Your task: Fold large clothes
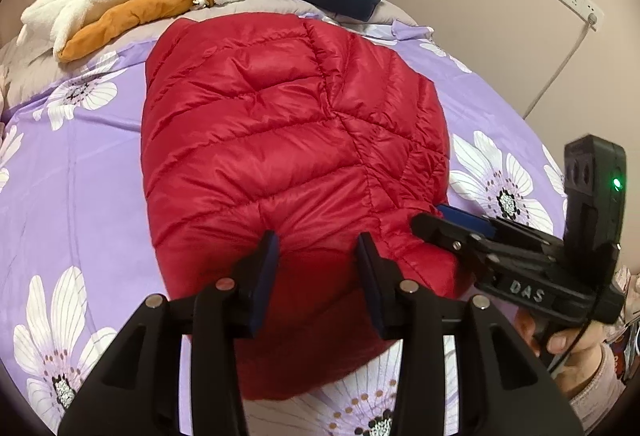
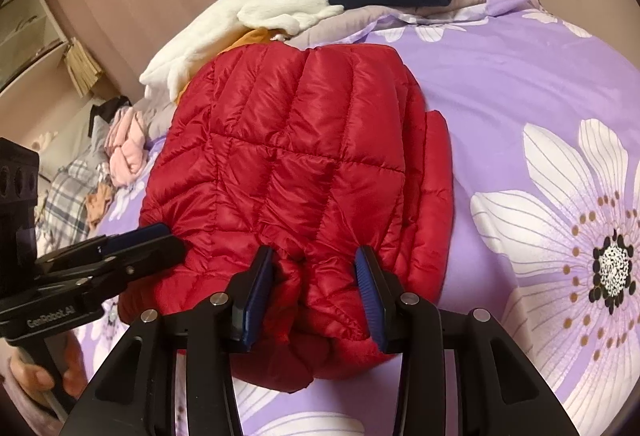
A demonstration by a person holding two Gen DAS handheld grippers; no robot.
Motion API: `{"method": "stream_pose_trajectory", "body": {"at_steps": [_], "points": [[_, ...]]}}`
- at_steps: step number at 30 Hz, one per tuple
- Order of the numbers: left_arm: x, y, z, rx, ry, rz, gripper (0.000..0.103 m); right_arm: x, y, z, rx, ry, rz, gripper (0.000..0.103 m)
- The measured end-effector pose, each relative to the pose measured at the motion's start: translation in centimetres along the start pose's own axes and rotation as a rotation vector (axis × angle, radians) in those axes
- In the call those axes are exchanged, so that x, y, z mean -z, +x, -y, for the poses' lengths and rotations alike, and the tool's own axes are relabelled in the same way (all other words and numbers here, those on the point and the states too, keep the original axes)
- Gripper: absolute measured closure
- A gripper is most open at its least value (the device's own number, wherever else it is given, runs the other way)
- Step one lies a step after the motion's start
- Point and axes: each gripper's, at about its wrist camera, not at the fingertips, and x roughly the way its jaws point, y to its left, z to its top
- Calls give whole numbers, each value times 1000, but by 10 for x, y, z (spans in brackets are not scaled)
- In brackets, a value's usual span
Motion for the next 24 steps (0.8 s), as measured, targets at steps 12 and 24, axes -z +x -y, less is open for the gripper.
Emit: {"method": "stream_pose_trajectory", "body": {"at_steps": [12, 24], "points": [[12, -3, 0, -19, 14, -6, 61, 2, 0, 5, -23, 8, 5, 61], [10, -1, 0, -2, -1, -11, 57, 1, 0, 7, -37, 12, 1, 61]]}}
